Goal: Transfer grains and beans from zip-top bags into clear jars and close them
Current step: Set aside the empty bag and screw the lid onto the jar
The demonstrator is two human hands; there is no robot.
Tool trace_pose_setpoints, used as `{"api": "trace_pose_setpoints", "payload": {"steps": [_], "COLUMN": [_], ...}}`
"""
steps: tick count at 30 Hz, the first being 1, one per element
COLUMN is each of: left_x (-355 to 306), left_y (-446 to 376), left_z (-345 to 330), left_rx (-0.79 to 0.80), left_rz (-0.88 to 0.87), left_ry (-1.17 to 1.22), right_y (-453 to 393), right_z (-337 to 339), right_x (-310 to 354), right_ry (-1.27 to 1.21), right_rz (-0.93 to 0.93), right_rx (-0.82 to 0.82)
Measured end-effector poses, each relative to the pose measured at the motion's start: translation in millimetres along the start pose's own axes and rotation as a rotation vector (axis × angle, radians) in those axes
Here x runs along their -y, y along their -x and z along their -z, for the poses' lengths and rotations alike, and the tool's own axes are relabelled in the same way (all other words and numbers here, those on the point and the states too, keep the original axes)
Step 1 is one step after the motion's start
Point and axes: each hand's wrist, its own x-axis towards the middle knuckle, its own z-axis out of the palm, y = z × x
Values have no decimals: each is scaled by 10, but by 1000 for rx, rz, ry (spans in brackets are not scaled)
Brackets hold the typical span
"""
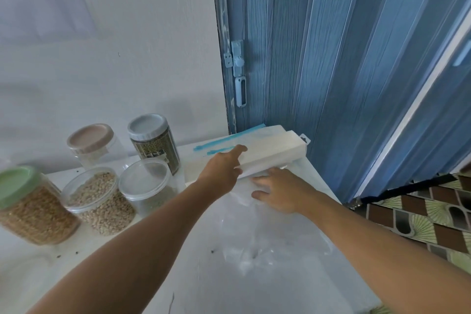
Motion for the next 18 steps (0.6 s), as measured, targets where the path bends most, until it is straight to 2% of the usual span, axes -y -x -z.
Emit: {"api": "trace_pose_setpoints", "payload": {"steps": [6,10,12,18], "left_x": [90,136,135,94], "left_y": [-69,-80,-89,-78], "left_z": [-45,-86,-82,-128], "left_rx": [2,4,8,-16], "left_rz": [14,35,45,35], "left_ry": [-12,41,49,32], "right_y": [138,316,335,356], "right_z": [199,216,92,-168], "right_x": [56,168,129,-48], "right_ry": [37,23,74,224], "right_rz": [-20,20,30,149], "right_rx": [2,297,364,311]}}
